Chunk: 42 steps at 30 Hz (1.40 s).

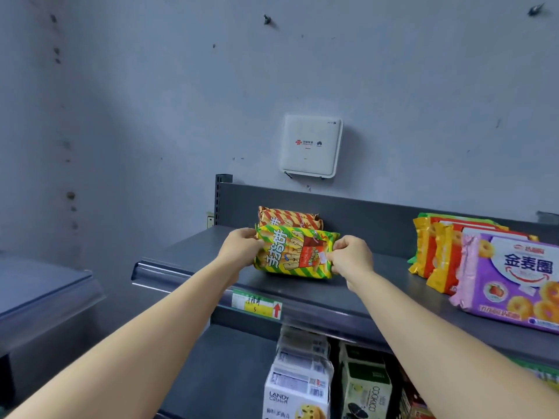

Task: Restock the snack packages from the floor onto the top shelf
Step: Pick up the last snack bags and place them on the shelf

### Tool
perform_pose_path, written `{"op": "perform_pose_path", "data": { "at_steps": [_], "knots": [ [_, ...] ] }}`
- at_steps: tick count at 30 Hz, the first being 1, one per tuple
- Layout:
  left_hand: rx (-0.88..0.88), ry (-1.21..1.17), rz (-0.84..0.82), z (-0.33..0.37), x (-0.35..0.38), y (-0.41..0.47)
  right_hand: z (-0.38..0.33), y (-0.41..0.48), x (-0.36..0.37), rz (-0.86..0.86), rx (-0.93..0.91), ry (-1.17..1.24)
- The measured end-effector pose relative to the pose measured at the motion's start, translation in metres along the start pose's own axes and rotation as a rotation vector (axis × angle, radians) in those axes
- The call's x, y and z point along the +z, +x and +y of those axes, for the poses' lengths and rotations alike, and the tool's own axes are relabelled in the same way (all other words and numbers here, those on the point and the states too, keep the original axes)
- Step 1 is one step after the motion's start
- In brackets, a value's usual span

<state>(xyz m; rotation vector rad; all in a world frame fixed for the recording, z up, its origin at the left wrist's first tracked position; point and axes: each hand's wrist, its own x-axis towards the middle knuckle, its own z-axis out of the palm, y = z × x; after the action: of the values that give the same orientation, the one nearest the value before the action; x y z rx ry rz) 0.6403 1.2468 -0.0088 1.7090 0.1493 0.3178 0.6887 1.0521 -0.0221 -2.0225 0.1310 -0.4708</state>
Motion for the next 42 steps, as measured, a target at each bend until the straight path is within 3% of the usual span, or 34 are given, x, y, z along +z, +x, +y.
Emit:
{"op": "perform_pose_path", "data": {
  "at_steps": [10,14,18,23,29,36,42],
  "knots": [
    [-0.011,0.019,-0.017,-0.02,-0.001,0.069,0.003,0.042,0.029,-0.111,-0.057,-0.104],
    [0.001,0.049,0.082,-0.023,-0.001,0.087,0.007,0.049,0.025,-0.214,-0.024,-0.095],
    [-0.154,-0.025,0.052,-0.023,-0.007,0.103,-0.001,0.054,0.022,-0.317,0.094,0.169],
    [-0.199,-0.182,-0.191,-0.014,0.006,0.114,-0.017,0.055,0.039,-0.453,0.317,0.513],
    [-0.276,-0.317,-0.362,-0.013,0.006,0.128,-0.025,0.059,0.067,-0.371,0.431,0.636],
    [-0.252,-0.286,-0.285,-0.019,-0.014,0.145,-0.03,0.058,0.084,-0.291,0.375,0.559],
    [-0.258,-0.296,-0.264,-0.015,-0.014,0.158,-0.032,0.068,0.086,-0.269,0.461,0.608]
  ]
}}
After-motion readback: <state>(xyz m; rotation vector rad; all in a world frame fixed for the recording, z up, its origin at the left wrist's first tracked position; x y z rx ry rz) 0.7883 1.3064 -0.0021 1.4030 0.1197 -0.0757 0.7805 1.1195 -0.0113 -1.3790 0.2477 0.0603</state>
